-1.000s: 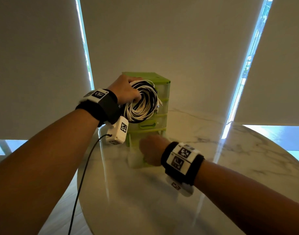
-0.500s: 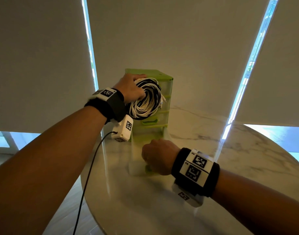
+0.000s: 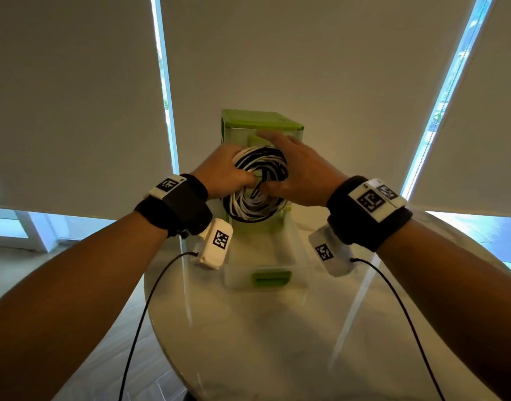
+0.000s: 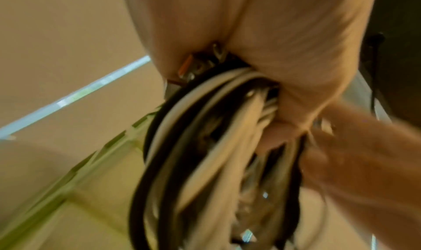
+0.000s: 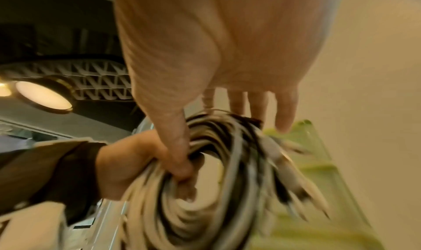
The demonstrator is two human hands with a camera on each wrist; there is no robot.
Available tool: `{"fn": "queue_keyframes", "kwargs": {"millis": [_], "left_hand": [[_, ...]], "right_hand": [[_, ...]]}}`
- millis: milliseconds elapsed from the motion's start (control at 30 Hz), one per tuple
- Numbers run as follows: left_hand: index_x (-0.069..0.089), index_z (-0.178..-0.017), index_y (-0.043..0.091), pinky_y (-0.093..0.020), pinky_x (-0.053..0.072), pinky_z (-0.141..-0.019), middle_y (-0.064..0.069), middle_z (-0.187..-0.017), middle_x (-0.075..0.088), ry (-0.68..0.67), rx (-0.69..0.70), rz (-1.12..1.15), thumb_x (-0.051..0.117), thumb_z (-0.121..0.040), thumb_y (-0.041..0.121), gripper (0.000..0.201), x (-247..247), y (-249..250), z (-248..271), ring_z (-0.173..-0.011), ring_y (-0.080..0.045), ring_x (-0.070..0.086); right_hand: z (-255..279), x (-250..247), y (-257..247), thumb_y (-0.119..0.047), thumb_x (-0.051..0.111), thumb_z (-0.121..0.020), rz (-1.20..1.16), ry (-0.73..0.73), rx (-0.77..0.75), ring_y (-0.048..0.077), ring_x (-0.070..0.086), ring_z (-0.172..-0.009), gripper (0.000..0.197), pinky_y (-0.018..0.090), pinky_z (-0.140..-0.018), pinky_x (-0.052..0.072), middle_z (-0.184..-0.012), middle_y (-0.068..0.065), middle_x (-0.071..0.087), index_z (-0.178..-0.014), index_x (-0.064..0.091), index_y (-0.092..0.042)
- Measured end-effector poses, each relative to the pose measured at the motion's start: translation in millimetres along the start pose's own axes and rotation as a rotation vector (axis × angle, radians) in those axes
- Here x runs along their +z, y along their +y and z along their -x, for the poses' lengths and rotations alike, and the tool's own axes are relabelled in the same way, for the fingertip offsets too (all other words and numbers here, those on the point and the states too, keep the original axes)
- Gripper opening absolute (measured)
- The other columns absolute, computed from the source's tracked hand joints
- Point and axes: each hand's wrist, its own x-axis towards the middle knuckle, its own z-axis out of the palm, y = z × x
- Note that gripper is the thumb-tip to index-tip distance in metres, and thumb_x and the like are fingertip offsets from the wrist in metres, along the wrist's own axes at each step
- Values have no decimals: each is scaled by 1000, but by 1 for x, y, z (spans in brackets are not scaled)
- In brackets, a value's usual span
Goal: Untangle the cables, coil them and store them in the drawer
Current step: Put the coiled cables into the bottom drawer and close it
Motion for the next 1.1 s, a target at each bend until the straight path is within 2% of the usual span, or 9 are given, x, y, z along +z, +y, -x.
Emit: {"fn": "queue_keyframes", "kwargs": {"millis": [67, 167, 267, 400, 533, 667, 833, 967, 1100], "left_hand": [[64, -79, 14, -14, 46, -54, 3, -66, 63, -11, -25, 56, 68, -73, -8, 23, -4, -5, 7, -54, -1, 61], [67, -92, 0, -22, 51, -59, -6, -71, 65, -34, -43, 186, 66, -72, -12, 24, -3, -11, 16, -62, -12, 64], [66, -91, 5, -26, 52, -61, -3, -70, 67, -53, -112, 314, 63, -71, -15, 28, 3, -23, 22, -65, -15, 65], [67, -91, 3, -33, 55, -66, -10, -67, 67, -34, -278, 474, 67, -69, -5, 23, 17, -42, 28, -60, -20, 65], [65, -101, -3, -36, 52, -77, -16, -82, 67, -33, -354, 347, 67, -82, 3, 21, 29, -51, 29, -72, -23, 66], [67, -96, 16, -20, 52, -68, 1, -80, 70, -67, -381, 215, 69, -87, 28, 15, 36, -58, 30, -70, -6, 67], [66, -91, 12, -33, 47, -85, -7, -85, 67, -158, -386, 51, 43, -99, 42, 39, 40, -58, 22, -83, -20, 63], [55, -71, 13, -30, 37, -70, -5, -70, 53, -220, -424, -78, 41, -101, 35, 40, 35, -63, 20, -69, -17, 50], [51, -67, 12, -29, 33, -61, -6, -64, 44, -222, -426, -224, 48, -99, 33, 38, 33, -64, 16, -62, -17, 43]], "right_hand": [[2, 10, 10, -29, 69, -86, -130, 20, -33, 16, 54, -115, 65, 30, -98, 45, -133, 2, 54, -143, 38, -22], [12, 35, 16, -22, 64, -90, -408, 142, -27, 6, 60, -102, 49, 24, -91, 50, -117, -7, 61, -135, 44, -21], [13, 53, 14, -20, 62, -92, -561, 123, 9, -2, 61, -96, 41, 16, -86, 49, -108, -12, 61, -130, 47, -19], [3, 58, 20, -23, 60, -94, -478, -17, 53, 10, 60, -101, 38, 26, -90, 49, -113, -3, 61, -129, 46, -18], [-4, 64, 31, -28, 57, -95, -367, -146, 144, 14, 59, -107, 40, 33, -94, 49, -121, 1, 60, -132, 46, -17], [-8, 70, 38, -26, 58, -95, -451, -264, 316, 19, 62, -107, 41, 37, -96, 51, -124, 6, 62, -133, 49, -17], [-13, 69, 43, -15, 58, -94, -543, -319, 409, 22, 66, -91, 21, 31, -80, 55, -105, 10, 68, -115, 59, -12], [-14, 70, 55, -13, 58, -94, -592, -382, 547, 21, 67, -76, 16, 32, -66, 55, -94, 11, 68, -109, 59, -11], [-18, 75, 57, -13, 57, -94, -568, -444, 604, 26, 66, -79, 23, 38, -71, 57, -101, 18, 69, -115, 59, -6]]}}
